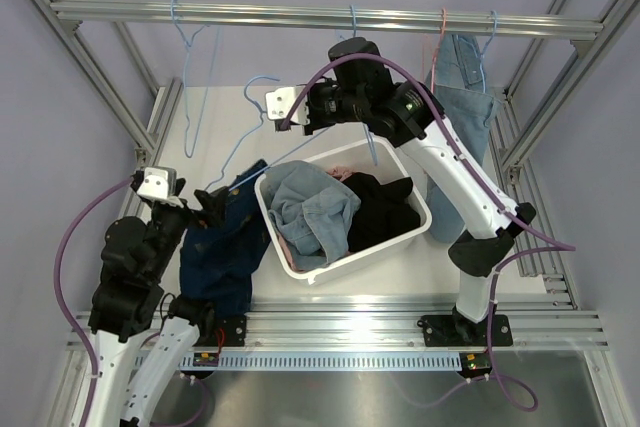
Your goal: Remove the skirt from the hanger
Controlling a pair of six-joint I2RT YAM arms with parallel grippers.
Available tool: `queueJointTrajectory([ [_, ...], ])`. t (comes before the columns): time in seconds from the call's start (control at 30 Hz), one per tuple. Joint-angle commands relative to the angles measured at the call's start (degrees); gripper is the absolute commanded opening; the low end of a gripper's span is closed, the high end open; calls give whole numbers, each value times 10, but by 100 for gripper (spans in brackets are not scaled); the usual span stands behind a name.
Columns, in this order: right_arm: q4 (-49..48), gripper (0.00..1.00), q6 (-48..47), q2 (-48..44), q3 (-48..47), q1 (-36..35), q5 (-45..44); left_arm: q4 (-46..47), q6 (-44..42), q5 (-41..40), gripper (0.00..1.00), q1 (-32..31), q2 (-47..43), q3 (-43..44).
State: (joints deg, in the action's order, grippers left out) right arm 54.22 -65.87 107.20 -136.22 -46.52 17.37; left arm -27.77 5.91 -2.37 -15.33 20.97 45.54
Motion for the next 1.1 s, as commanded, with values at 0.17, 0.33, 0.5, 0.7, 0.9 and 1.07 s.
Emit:
queueJointTrajectory([
  [0.17,-10,0,27,-14,5,-1,72,15,-56,246,99,-1,69,91],
  [0.33,1,0,29,-10,12,-17,94,28,-71,330,82,-1,128,115],
  [0.5,2,0,30,-10,18,-26,99,15,-80,345,49,-1,179,140],
  [0.7,2,0,36,-11,32,-26,109,19,-83,332,2,-1,177,138],
  [0.9,-10,8,61,-16,41,-27,112,25,-66,303,0,-2,154,119],
  [1.07,-31,28,101,-27,52,-27,111,12,-63,278,0,-2,110,102],
])
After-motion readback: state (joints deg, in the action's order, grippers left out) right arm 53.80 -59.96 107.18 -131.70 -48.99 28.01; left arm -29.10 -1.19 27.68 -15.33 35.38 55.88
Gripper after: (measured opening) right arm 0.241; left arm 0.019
